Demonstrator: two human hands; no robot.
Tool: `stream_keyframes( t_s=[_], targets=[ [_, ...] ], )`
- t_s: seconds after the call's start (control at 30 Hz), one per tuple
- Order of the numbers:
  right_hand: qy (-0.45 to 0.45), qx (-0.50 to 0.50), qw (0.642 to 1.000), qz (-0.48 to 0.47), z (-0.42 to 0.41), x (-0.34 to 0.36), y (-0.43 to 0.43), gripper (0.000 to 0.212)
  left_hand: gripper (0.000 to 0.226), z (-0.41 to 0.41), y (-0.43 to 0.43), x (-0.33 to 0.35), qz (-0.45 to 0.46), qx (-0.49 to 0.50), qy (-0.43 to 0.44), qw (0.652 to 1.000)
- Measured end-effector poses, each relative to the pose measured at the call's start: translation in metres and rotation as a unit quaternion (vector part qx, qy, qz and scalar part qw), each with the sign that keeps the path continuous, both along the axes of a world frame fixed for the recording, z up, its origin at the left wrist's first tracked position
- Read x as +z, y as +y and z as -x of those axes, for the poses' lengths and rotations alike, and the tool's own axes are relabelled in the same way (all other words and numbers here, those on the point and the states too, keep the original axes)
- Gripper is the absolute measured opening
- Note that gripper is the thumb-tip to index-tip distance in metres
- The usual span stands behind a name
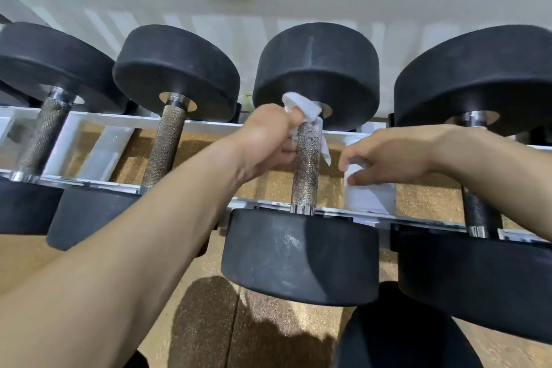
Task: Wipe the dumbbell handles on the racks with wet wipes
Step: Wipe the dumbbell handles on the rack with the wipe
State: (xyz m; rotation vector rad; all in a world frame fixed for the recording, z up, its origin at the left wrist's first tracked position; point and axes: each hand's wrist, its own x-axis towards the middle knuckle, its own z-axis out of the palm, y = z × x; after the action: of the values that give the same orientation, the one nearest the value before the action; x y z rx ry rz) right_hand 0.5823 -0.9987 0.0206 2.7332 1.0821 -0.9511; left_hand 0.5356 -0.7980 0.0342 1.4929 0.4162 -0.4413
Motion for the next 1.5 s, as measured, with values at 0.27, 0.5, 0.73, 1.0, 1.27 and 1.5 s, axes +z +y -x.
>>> stream_keyframes(
  t_s=[0.27, 0.5, 0.73, 1.0, 1.27, 1.5],
  targets=[
    [0.001, 0.01, 1.0, 0.022, 0.001, 0.002, 0.003, 0.03, 0.038, 0.038, 0.033, -0.001, -0.106, -0.216, 0.02, 0.97],
    [0.015, -0.005, 0.999, 0.033, 0.004, 0.006, 0.004, 0.026, 0.025, 0.046, 0.032, 0.006, -0.133, -0.241, 0.042, 0.961],
    [0.015, -0.003, 1.0, 0.025, 0.005, 0.007, 0.001, 0.026, 0.027, 0.014, 0.014, 0.004, -0.079, -0.122, -0.003, 0.989],
    [0.032, -0.001, 0.999, 0.029, 0.005, 0.007, 0.005, 0.025, 0.061, 0.042, 0.053, 0.005, -0.258, -0.433, 0.017, 0.864],
    [0.203, -0.23, 0.885, -0.35, 0.014, 0.025, 0.008, 0.016, 0.04, 0.041, 0.031, 0.026, -0.371, -0.203, -0.209, 0.882],
    [0.27, -0.268, 0.814, -0.44, 0.018, 0.035, 0.003, 0.03, 0.027, 0.043, 0.002, 0.017, -0.35, -0.026, -0.242, 0.905]
  ],
)
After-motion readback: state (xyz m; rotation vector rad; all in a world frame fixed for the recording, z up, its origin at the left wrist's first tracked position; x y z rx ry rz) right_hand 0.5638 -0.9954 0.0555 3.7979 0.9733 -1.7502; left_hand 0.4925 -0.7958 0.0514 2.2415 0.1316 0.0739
